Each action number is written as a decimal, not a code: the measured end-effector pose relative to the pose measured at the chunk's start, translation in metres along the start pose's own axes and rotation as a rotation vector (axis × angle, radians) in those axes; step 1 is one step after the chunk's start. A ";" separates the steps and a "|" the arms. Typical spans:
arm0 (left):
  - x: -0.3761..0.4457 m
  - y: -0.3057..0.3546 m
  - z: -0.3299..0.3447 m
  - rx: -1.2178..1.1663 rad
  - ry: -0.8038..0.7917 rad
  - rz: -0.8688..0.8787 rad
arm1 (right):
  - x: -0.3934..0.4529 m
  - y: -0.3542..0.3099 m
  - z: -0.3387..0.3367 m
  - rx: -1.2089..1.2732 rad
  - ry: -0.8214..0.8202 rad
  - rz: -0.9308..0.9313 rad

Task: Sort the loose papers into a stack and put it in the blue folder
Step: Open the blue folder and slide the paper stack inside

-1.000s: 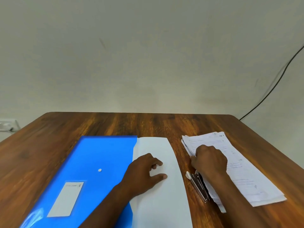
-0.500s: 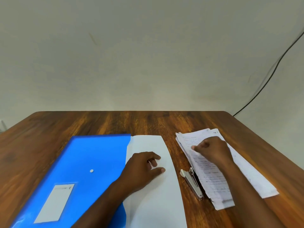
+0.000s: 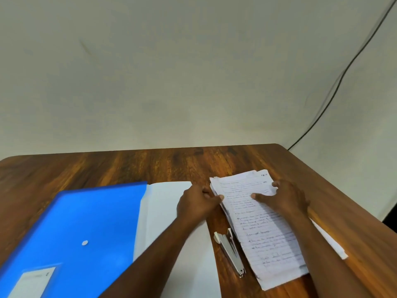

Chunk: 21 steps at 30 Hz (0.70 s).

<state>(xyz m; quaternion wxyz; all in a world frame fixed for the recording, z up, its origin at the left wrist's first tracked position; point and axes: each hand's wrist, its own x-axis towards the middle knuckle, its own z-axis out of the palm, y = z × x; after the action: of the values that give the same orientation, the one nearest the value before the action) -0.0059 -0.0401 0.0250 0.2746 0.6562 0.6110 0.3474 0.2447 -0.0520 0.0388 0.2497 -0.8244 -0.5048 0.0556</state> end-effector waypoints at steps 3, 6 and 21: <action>0.004 -0.001 0.012 0.052 0.060 0.001 | 0.002 -0.002 0.004 -0.021 -0.011 -0.005; -0.001 -0.006 0.017 0.032 0.123 0.017 | 0.003 -0.005 0.004 -0.010 -0.023 0.011; 0.001 -0.014 0.016 -0.324 0.008 0.021 | 0.010 -0.001 -0.008 0.540 -0.031 0.011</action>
<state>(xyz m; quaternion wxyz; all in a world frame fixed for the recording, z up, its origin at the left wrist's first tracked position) -0.0018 -0.0367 0.0047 0.3705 0.6084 0.5413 0.4469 0.2511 -0.0459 0.0480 0.4524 -0.7298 -0.4711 0.2021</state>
